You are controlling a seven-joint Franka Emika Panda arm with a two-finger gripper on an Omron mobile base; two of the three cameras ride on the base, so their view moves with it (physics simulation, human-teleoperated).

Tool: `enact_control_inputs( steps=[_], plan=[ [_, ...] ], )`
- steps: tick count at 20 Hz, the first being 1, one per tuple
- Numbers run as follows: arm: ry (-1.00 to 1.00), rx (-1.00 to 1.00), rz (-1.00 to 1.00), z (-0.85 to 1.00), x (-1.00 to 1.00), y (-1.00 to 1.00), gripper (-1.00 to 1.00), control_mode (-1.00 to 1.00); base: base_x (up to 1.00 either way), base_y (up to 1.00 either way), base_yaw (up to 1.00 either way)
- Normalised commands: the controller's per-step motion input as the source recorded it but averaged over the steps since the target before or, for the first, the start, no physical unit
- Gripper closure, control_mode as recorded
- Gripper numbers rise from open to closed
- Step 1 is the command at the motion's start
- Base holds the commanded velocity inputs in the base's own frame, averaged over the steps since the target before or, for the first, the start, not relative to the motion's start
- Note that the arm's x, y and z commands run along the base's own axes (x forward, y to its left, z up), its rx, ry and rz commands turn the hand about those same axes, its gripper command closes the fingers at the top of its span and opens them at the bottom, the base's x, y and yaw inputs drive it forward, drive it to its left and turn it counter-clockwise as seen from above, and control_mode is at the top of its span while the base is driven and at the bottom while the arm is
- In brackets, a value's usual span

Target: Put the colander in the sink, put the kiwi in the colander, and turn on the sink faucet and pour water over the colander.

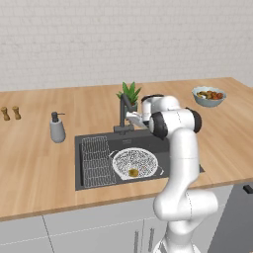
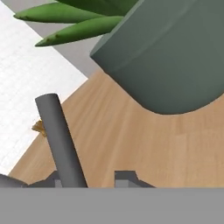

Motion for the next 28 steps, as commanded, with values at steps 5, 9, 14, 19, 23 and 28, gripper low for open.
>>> enact_control_inputs(
  steps=[5,9,14,19,23,28],
  plan=[
    [0.05,0.0,-0.14,-0.3,0.1,-0.81,1.0,-1.0,0.0,0.0,0.0],
    [0.04,0.01,-0.13,-0.34,0.03,-0.96,1.0,-1.0,0.0,0.0,0.0],
    [0.05,0.04,-0.13,-0.43,0.0,-1.0,1.0,-1.0,0.0,0.0,0.0],
    [0.07,0.08,-0.13,-0.47,0.0,-1.0,1.0,-1.0,0.0,0.0,0.0],
    [0.11,0.12,-0.15,-0.56,0.0,-1.0,1.0,-1.0,0.0,0.0,0.0],
    [0.14,0.12,-0.16,-0.64,-0.06,-1.0,1.0,-1.0,0.0,0.0,0.0]
  ],
)
